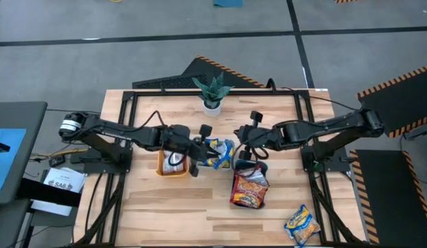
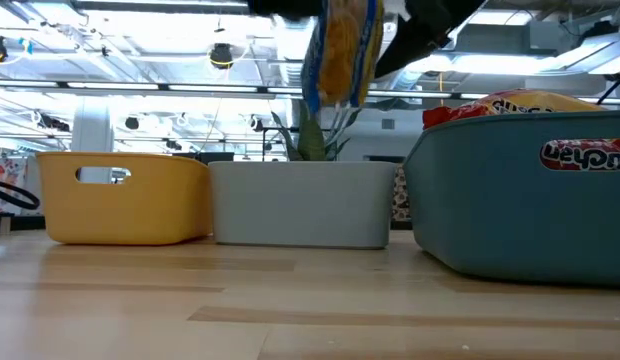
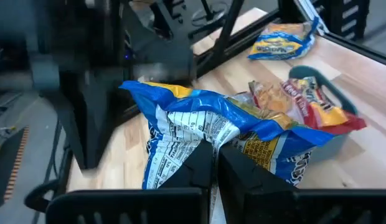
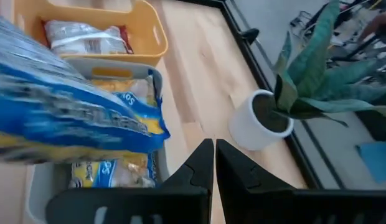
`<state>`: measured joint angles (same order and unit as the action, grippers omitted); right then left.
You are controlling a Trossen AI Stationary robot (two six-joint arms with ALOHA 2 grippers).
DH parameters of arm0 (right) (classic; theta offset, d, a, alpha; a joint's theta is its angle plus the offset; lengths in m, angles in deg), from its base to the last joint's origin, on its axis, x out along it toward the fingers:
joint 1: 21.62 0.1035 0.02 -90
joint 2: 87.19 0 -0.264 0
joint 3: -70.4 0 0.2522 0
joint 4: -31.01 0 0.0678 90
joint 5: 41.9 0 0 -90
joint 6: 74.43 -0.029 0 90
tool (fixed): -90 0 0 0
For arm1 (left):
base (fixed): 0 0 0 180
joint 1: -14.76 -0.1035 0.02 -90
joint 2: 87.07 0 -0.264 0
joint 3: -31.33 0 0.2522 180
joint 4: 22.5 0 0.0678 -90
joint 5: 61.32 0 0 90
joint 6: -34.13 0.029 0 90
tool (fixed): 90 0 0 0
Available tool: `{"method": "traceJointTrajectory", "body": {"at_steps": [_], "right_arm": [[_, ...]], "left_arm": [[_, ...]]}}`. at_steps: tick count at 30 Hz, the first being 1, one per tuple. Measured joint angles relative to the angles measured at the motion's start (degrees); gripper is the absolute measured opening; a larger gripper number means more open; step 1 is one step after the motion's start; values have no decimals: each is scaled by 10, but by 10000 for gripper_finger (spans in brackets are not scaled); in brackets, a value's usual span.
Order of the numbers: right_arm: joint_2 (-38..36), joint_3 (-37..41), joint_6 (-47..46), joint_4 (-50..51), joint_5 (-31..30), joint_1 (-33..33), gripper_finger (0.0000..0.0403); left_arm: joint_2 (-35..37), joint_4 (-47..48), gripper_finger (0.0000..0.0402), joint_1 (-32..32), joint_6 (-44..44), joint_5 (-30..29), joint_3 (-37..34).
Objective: Sort Maruchan noodles
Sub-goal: Put the left blue noodle pack into the gray bin
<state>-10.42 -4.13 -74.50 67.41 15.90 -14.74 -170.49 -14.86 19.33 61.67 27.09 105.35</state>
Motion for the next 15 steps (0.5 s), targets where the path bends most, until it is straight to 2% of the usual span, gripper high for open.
{"method": "traceJointTrajectory", "body": {"at_steps": [6,15], "right_arm": [[-13,0,-28,21,-58,22,40],[-22,0,-42,27,-92,37,40]], "left_arm": [[-5,-150,0,-40,-22,30,-86],[-30,-181,0,-54,-4,32,-100]]}}
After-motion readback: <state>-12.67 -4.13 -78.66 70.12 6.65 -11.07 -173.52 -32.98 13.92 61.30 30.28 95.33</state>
